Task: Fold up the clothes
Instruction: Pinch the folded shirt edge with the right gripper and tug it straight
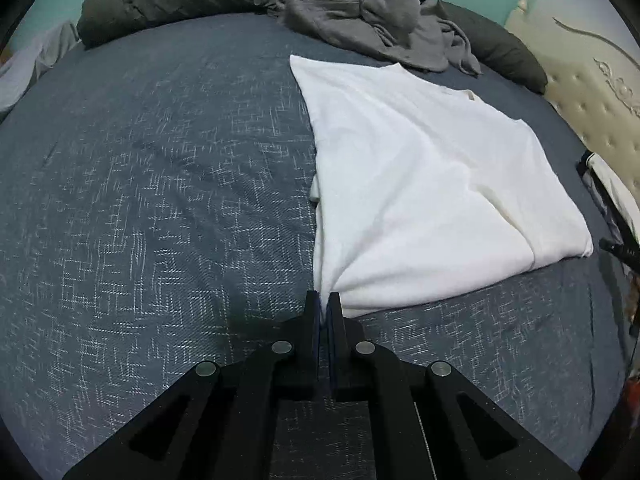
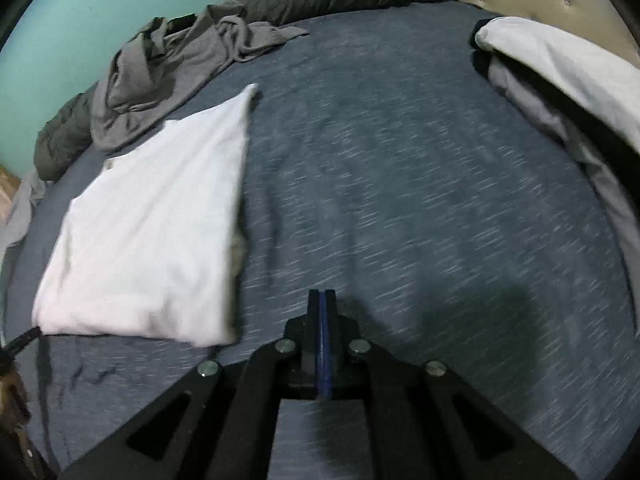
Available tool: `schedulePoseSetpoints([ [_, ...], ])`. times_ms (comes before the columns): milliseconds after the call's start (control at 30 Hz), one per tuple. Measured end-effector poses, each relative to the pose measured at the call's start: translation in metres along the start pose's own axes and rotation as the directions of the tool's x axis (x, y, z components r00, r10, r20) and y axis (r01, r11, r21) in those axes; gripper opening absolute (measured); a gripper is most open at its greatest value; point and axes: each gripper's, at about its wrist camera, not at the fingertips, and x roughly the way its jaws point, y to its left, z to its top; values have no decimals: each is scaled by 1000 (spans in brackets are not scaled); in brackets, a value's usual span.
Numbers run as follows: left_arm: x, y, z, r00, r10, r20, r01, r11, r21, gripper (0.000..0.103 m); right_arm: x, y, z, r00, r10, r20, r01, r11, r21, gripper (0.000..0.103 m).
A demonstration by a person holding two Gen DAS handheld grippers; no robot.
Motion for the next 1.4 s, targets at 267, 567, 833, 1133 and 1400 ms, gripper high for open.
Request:
schedulePoseSetpoints([
  [267,2,5,-4,998,-26,51,29,998,-61,4,-3,136,-22,967,243,-81,-253,955,-154,33],
  [567,-3,15,-14,986,-86,145,106,985,-137,4,37,282,-42,946,262,-190,-311,900,-306,34],
  [833,1,21,-10,977,-125,172,151,977,-151,4,60,305,-58,985,83,-153,-145,878,-457,9],
  [1133,-3,21,-3,973,-130,191,159,977,-141,4,46,265,-42,993,94,-72,-114,926,-359,0],
  [1400,-4,19,0,971,-135,200,163,977,-135,4,52,297,-70,989,103,-106,-137,902,-410,38],
])
